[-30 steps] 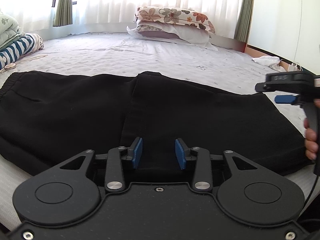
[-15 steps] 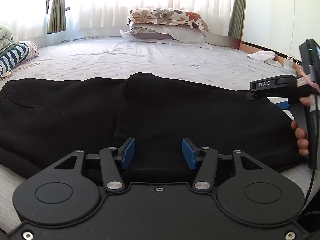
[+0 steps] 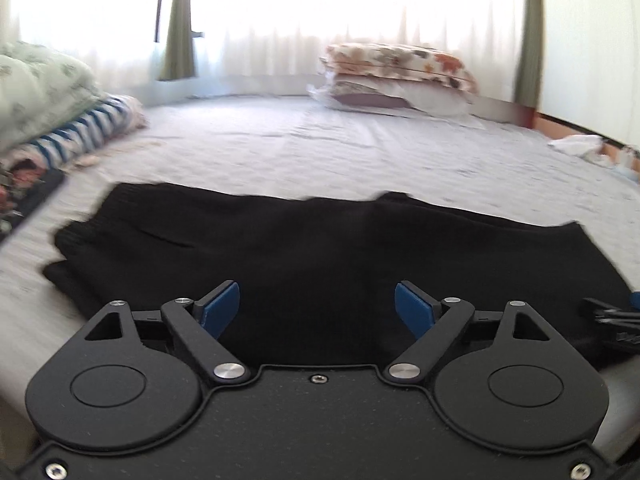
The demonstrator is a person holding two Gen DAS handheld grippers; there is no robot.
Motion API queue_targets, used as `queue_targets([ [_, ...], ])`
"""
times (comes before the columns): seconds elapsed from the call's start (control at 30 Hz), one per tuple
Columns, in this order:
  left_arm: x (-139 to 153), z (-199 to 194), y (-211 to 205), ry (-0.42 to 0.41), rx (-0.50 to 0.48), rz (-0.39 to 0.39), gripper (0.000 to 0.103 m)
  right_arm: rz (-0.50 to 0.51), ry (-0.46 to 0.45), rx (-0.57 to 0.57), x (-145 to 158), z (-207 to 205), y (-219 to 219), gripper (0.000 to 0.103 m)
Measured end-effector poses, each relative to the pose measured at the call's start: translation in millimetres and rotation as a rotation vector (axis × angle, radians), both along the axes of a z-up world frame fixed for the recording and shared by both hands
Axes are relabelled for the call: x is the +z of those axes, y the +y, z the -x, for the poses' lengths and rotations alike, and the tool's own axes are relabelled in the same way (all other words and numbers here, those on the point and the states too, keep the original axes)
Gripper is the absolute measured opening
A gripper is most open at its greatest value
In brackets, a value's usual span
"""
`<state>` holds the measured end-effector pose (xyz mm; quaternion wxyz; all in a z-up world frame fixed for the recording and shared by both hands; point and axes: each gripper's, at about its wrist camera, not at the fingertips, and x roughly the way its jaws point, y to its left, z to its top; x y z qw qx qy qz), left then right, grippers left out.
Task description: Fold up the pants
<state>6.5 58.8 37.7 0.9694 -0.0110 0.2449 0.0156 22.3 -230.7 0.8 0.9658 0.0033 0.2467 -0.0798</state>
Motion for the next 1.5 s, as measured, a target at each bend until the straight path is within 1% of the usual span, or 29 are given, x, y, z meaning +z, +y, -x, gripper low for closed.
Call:
queue_targets([
  [0.03,4.5,1.0,12.1,-0.011,0.039,-0.009,0.087,0.0,-0.019,-0.002,4.6,1.4,4.2,0.103],
  [0.1,10.8,4.7,37.0,-0.044,0.12,-0.007,0.093,-0.022,-0.079,0.053,13.8,5.5,18.0,0.103],
  [0.17,15.0,6.5,61.1,-0.067,0.191,0.008,0.094,-0.02,-0.114,0.121,20.2,5.9,40.2,0.103],
  [0.2,16.3,6.3,73.3,-0.064,0.222,0.022,0.094,-0.018,-0.122,0.158,22.0,5.2,52.6,0.103],
  [0.33,16.4,2.1,115.8,-0.054,0.331,0.097,0.095,-0.044,-0.123,0.28,23.1,-4.3,101.1,0.103],
  [0.4,13.3,0.0,132.1,-0.048,0.373,0.136,0.095,-0.051,-0.106,0.317,20.4,-8.8,123.6,0.103],
  [0.47,7.2,-1.5,147.6,-0.039,0.411,0.179,0.095,-0.026,-0.075,0.354,13.4,-11.0,144.4,0.103],
  [0.53,0.4,-5.7,161.2,-0.025,0.435,0.222,0.095,0.04,-0.022,0.352,1.4,-13.1,162.3,0.103],
  [0.57,-3.3,-7.3,167.0,-0.02,0.446,0.244,0.095,0.06,-0.023,0.334,-5.2,-11.6,168.4,0.103],
  [0.6,-7.4,-9.4,172.8,-0.013,0.458,0.267,0.095,0.051,-0.054,0.319,-7.9,-6.9,168.8,0.103],
  [0.63,-11.8,-11.2,177.1,-0.009,0.468,0.29,0.095,0.041,-0.055,0.312,-9.1,-6.0,168.3,0.103],
  [0.73,-24.4,-18.4,187.6,-0.025,0.486,0.352,0.096,-0.037,-0.031,0.313,-9.2,-12.0,157.5,0.103],
  [0.77,-27.8,-21.9,189.8,-0.02,0.49,0.363,0.096,-0.052,-0.027,0.319,-9.3,-13.1,153.5,0.103],
  [0.83,-32.6,-28.5,191.6,-0.014,0.495,0.378,0.096,-0.039,-0.03,0.321,-9.7,-11.7,154.5,0.103],
  [0.9,-35.1,-34.2,193.4,-0.033,0.495,0.385,0.1,-0.02,-0.04,0.32,-10.9,-9.5,156.9,0.103],
  [1.0,-38.7,-43.9,194.6,-0.042,0.484,0.403,0.103,-0.027,-0.046,0.321,-12.1,-9.2,156.0,0.103],
  [1.1,-39.2,-51.0,193.3,-0.042,0.486,0.406,0.102,-0.024,-0.056,0.325,-13.4,-9.1,156.0,0.103],
  [1.13,-39.3,-52.1,193.4,-0.044,0.485,0.415,0.1,-0.025,-0.058,0.326,-13.7,-8.8,155.6,0.103],
  [1.2,-39.3,-53.5,195.2,-0.049,0.503,0.44,0.084,-0.024,-0.061,0.326,-13.7,-9.2,156.0,0.103],
  [1.23,-39.7,-53.6,197.0,-0.052,0.514,0.453,0.078,-0.024,-0.061,0.326,-13.8,-9.2,155.8,0.103],
  [1.27,-40.2,-53.7,199.7,-0.055,0.526,0.47,0.067,-0.025,-0.06,0.326,-13.8,-9.3,156.0,0.103],
  [1.3,-40.9,-53.0,202.6,-0.06,0.544,0.488,0.05,-0.025,-0.06,0.326,-13.8,-9.3,156.2,0.103],
  [1.33,-41.6,-52.1,207.2,-0.058,0.571,0.506,0.04,-0.025,-0.061,0.326,-13.8,-9.1,156.0,0.103],
  [1.37,-41.6,-50.3,210.6,-0.054,0.589,0.527,0.026,-0.024,-0.065,0.323,-14.3,-7.6,156.6,0.103],
  [1.4,-40.3,-47.0,213.8,-0.061,0.59,0.563,0.02,-0.024,-0.067,0.321,-14.0,-6.7,156.7,0.103],
  [1.43,-36.2,-43.6,215.7,-0.075,0.58,0.59,0.016,-0.02,-0.065,0.32,-11.6,-5.6,157.3,0.103],
  [1.5,-21.9,-39.9,210.8,-0.107,0.541,0.573,0.014,-0.041,-0.062,0.336,-2.9,-2.4,153.2,0.102],
])
